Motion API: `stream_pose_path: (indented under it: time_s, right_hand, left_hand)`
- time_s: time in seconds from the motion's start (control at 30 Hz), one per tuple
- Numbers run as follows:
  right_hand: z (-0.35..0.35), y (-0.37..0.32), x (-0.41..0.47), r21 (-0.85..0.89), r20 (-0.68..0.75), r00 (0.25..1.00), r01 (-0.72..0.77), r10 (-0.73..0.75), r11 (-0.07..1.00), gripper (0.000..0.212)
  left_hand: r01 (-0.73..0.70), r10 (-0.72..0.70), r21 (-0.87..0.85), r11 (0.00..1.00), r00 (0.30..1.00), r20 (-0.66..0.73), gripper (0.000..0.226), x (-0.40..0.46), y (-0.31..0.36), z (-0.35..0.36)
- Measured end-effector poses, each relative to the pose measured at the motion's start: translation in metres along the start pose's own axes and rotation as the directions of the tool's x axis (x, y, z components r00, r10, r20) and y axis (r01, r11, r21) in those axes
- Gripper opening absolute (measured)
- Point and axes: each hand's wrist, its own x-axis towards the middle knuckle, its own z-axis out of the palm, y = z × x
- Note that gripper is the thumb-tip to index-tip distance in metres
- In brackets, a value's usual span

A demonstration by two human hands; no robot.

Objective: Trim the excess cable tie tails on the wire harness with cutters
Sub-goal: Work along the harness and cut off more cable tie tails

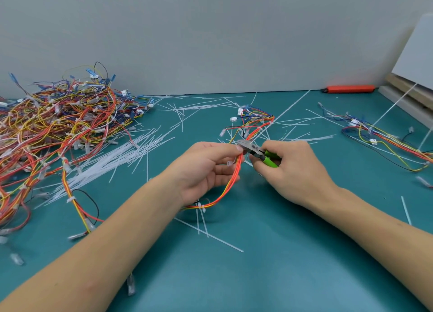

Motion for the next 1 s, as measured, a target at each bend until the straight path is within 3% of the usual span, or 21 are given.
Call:
stream_pose_path:
  time_s: [0.1, 0.27, 0.37, 0.73, 1.0]
  right_hand:
    - [0.0011, -0.0012, -0.0002, 0.016, -0.005, 1.0, 0.008, -0.008, 1.0, 0.037]
    - [0.0008, -0.0009, 0.002, 0.037, -0.004, 0.998, 0.055, -0.055, 0.998, 0.011]
    - [0.0011, -0.0008, 0.0028, 0.048, -0.002, 0.998, 0.059, -0.059, 0.997, 0.009]
    - [0.0007, -0.0001, 0.0004, 0.031, 0.032, 0.999, -0.017, 0.016, 0.999, 0.036]
    - [-0.0004, 0.0005, 0.0029, 0.069, 0.041, 0.999, 0.023, -0.026, 0.997, 0.011]
  left_hand:
    - [0.0, 0.0, -0.011, 1.0, 1.0, 0.001, 0.025, -0.0008, 0.001, 0.0005]
    - [-0.002, 0.002, -0.006, 1.0, 1.0, -0.012, 0.028, -0.0012, 0.0008, 0.0011]
    - [-0.009, 0.009, 0.002, 1.0, 1.0, -0.012, 0.028, -0.0007, 0.0011, 0.0011]
    - [-0.024, 0.024, 0.037, 0.999, 1.0, -0.01, 0.021, 0.0021, -0.0016, -0.0012]
    - [-0.039, 0.04, 0.053, 0.998, 0.999, -0.02, 0.01, 0.0032, -0.002, -0.001]
